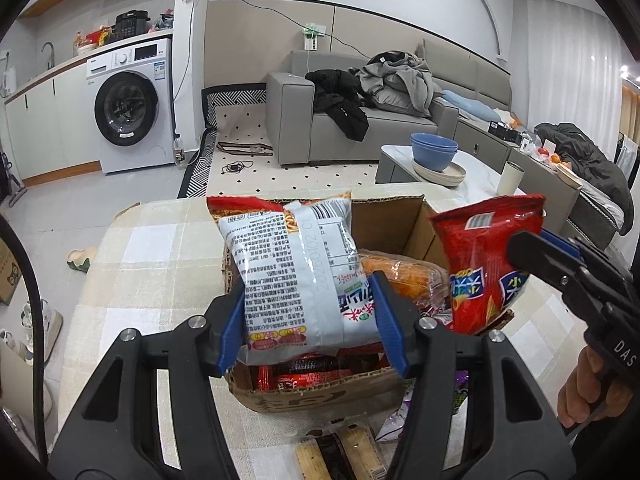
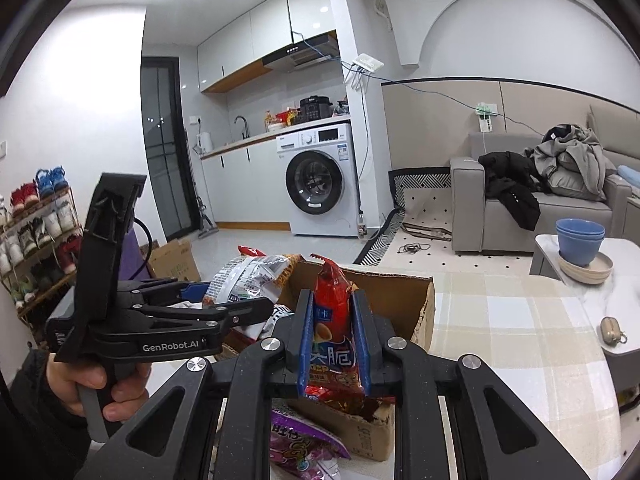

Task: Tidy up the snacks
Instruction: 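Open both grippers to drop the chip and noodle bags into the box, then move both grippers back toward the purple candy bag and cracker packet, then grasp the purple candy bag with the right gripper while the left grasps the cracker packet, then lift both held packets and carry them over the cardboard box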

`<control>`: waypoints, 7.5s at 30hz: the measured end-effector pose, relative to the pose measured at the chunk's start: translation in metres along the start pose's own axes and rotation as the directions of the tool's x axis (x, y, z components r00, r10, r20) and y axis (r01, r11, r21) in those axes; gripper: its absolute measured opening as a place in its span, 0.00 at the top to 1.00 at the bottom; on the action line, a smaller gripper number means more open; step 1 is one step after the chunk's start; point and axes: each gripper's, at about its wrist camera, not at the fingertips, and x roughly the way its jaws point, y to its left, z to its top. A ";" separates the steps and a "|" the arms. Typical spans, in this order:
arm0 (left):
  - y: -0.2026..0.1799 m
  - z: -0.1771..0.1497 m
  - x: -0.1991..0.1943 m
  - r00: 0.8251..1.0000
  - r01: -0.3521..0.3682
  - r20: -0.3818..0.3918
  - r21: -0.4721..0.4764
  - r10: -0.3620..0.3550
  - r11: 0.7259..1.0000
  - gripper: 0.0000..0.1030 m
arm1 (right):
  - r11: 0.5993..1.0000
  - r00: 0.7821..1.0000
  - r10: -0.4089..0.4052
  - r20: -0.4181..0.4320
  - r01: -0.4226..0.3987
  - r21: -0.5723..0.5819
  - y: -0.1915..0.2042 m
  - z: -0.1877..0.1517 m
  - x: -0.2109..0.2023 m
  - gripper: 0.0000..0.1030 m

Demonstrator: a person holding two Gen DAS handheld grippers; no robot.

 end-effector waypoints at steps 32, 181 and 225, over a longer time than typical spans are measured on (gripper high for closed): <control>0.001 -0.065 -0.038 0.998 -0.051 0.041 -0.016 0.051 0.999 0.01 | 0.996 0.998 -0.055 -0.023 0.057 0.069 -0.015 -0.027 -0.033 0.01; -0.047 -0.128 -0.052 0.984 0.029 -0.177 0.093 -0.012 0.995 0.45 | 0.995 0.984 -0.011 -0.177 0.028 0.094 0.003 -0.061 -0.032 0.69; 0.004 -0.111 -0.247 0.998 0.001 0.070 -0.018 0.001 1.000 0.45 | 0.995 0.999 -0.014 -0.039 0.018 0.103 0.005 -0.031 -0.058 0.69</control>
